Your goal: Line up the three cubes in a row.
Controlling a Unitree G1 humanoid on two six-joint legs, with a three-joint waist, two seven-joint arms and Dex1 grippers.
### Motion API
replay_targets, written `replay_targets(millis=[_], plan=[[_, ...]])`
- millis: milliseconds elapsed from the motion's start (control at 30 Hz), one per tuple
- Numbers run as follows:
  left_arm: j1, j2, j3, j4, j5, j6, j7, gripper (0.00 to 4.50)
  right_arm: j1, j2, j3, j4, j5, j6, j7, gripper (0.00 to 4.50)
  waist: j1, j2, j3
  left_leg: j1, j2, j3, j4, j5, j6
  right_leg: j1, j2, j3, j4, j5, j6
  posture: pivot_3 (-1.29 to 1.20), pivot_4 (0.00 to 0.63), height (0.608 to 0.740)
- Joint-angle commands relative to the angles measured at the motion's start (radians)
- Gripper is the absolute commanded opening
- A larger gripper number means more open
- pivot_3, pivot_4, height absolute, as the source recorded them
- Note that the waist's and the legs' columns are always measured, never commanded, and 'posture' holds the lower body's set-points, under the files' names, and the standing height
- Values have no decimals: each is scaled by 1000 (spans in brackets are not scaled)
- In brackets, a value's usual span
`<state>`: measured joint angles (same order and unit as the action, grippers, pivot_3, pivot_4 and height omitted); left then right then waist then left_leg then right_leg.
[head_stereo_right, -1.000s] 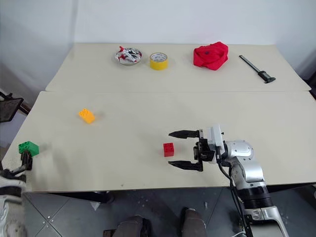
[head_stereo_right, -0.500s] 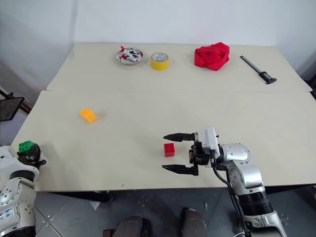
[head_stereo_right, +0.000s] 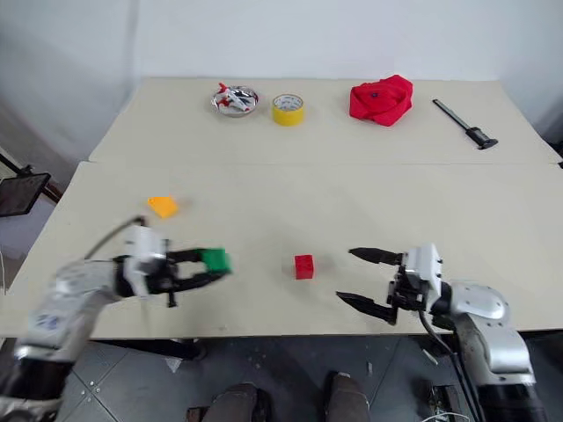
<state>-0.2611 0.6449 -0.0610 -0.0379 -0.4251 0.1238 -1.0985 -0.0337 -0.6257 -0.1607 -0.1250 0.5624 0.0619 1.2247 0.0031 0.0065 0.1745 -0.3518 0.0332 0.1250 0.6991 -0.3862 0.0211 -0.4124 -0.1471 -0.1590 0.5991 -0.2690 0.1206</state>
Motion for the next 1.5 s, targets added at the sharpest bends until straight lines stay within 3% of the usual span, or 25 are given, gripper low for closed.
replay_targets(millis=[33,233,500,733,967,1000,1267,1367,1500], plan=[[-104,-82,-102,165,115,-106,-32,1512,31,-3,-45,-77,15,-16,-38,4500,-6,0,0,0,0,-1,0,0,-1,0,0,-1,1,0,0,0,150,740],[-223,-162,-130,374,200,-215,-26,1512,122,20,-49,-183,24,-3,-106,4500,-1,-1,0,0,0,-2,1,1,-1,0,0,-1,1,0,0,0,150,740],[-210,-110,-91,409,183,-253,-107,1512,121,14,-41,-181,26,7,-121,4500,-5,-1,0,0,0,-4,3,1,1,2,-1,0,2,0,0,0,150,740],[-189,-84,-68,389,182,-236,-117,1512,108,-47,-60,-119,27,2,-49,4500,-3,-1,0,1,0,-5,3,1,1,2,-2,0,2,0,0,0,150,740],[-174,-127,1,357,125,-262,-69,3806,71,-27,-23,-114,32,17,-46,4500,-1,-1,0,0,0,-6,4,1,1,2,-2,0,3,0,0,0,150,740],[-163,-121,20,340,109,-255,-68,4007,67,-26,-18,-116,34,20,-45,4500,-1,-1,0,0,0,-5,4,1,1,2,-2,0,3,0,0,0,150,740],[180,61,304,82,-16,-157,-27,4007,-8,-28,13,-139,86,103,-41,4500,-20,-1,0,1,2,-10,2,1,1,0,-2,0,5,0,0,0,150,740],[380,8,519,-1,-49,-126,162,4463,-82,20,25,-96,71,65,-54,4500,-22,-1,0,1,5,-10,2,0,2,0,-4,1,3,0,1,0,150,740],[456,-142,707,28,-104,-106,414,4463,-134,100,45,-54,43,-6,-65,4500,-5,-2,0,1,6,-12,3,0,2,1,-4,1,3,0,1,0,150,740]])
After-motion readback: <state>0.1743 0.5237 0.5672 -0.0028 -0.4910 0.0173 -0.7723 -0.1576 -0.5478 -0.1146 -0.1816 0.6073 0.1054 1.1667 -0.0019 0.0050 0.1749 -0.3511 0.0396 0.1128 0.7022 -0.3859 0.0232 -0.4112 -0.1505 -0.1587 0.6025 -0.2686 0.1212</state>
